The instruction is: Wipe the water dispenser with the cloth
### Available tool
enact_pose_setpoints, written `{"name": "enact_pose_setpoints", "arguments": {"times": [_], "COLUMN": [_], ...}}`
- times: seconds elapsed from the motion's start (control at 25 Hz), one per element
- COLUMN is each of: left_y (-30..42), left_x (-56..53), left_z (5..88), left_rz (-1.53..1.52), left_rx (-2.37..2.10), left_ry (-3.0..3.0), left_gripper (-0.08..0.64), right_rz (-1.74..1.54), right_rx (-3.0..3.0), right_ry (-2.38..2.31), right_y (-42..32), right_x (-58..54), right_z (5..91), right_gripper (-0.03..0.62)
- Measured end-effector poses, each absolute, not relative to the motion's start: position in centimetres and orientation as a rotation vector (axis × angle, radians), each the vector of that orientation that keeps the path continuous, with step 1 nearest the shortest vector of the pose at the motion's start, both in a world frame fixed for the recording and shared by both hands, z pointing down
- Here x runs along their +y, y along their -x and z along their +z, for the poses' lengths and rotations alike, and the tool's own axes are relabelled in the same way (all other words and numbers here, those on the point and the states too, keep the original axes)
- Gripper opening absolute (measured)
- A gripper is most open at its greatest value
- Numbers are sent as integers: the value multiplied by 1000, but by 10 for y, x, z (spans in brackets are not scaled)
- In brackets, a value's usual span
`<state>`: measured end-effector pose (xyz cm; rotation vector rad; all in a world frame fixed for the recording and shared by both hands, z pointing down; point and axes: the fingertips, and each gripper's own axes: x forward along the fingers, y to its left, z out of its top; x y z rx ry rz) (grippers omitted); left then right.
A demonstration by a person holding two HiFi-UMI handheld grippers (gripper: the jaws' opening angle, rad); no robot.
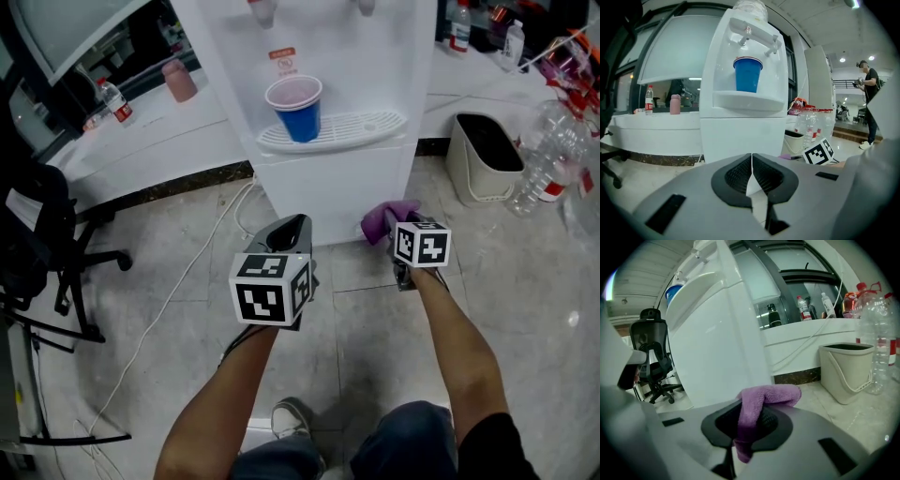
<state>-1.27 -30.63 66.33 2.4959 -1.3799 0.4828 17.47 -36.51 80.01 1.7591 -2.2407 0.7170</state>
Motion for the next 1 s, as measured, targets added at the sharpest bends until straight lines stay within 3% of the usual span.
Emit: {"name": "enact_pose_setpoints", "arguments": {"times": [0.44,1.0], "left_y": [-31,-27], "left_x": [-301,-280], "left_z": [604,355], "left_rz": [469,485], "left_rx": [-1310,-1248], "left_ry": [-2490,-2430], "left_gripper": [29,29], "right_rz": [580,632], "right_rx": [-2245,-2288], "right_ry": [-1684,-1650], "right_y": [-192,-166], "right_x": [-326,-277], "right_z": [692,403], "right_gripper": [46,46]}}
